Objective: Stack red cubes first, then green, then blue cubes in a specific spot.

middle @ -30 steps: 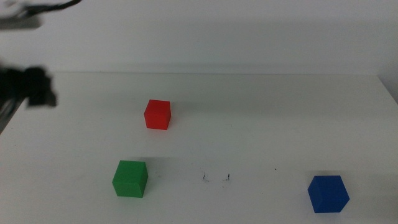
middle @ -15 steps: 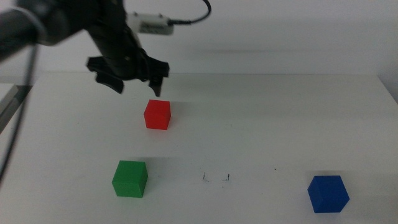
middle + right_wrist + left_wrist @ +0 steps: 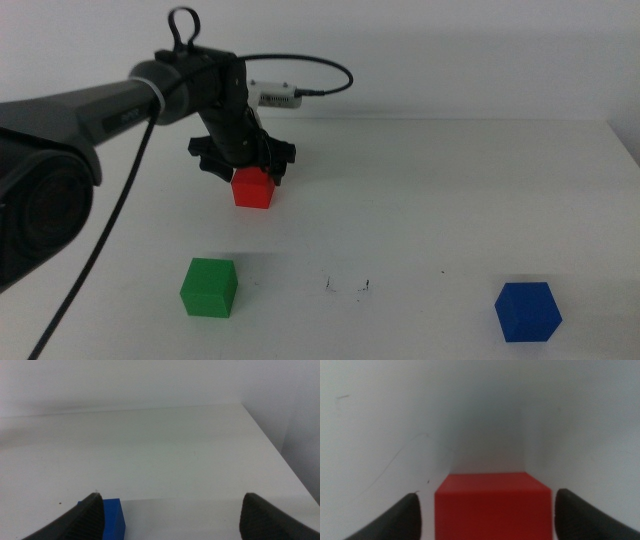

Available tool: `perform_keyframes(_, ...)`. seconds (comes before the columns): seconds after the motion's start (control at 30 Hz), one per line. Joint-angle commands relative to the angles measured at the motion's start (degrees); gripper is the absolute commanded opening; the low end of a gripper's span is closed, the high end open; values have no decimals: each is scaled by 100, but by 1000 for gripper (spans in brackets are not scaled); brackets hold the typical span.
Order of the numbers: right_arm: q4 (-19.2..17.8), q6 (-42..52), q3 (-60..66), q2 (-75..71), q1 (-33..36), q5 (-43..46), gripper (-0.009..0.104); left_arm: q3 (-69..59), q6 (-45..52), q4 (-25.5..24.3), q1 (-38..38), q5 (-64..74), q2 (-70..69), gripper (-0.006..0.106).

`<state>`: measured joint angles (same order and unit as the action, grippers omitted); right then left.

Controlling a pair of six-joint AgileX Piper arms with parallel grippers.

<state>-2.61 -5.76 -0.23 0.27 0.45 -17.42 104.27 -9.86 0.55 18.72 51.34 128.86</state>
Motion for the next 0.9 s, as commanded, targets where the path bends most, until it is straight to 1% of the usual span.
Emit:
perform_keyframes(0.0,-25,18,23,-27,-48,75,93,46,-44,-55,13,-184,55,79)
perform_keyframes(0.07,-25,18,23,-27,-48,75,93,46,-58,-55,13,-193,78,63)
perform_keyframes(0.17,-25,18,23,-27,-48,75,93,46,-165,119,22,-37,-54,31)
perform_keyframes(0.2,-25,18,23,-27,-48,75,93,33,-266,151,56,151,-177,24)
perform_keyframes(0.23,-25,18,23,-27,-48,75,93,-15,-455,151,124,356,-338,13)
perform_keyframes(0.3,-25,18,23,-27,-48,75,93,-409,-896,25,345,257,-759,1)
perform_keyframes(0.33,-25,18,23,-27,-48,75,93,-874,-1319,-55,524,-107,-1051,-2)
perform_keyframes(0.4,-25,18,23,-27,-48,75,93,-1634,-1946,-253,916,-713,-1601,-2)
perform_keyframes(0.47,-25,18,23,-27,-48,75,93,-2179,-2818,-582,1413,-964,-1993,-2)
perform_keyframes(0.53,-25,18,23,-27,-48,75,93,-2417,-3539,-938,1893,-934,-2148,-2)
perform_keyframes(0.63,-25,18,23,-27,-48,75,93,-2418,-4088,-1413,2364,-831,-2058,-2)
perform_keyframes(0.67,-25,18,23,-27,-48,75,93,-2409,-4274,-1504,2436,-854,-2008,-2)
perform_keyframes(0.73,-25,18,23,-27,-48,75,93,-2395,-4455,-1468,2480,-969,-1871,-2)
perform_keyframes(0.87,-25,18,23,-27,-48,75,93,-2395,-4455,-1276,2468,-1111,-1612,-2)
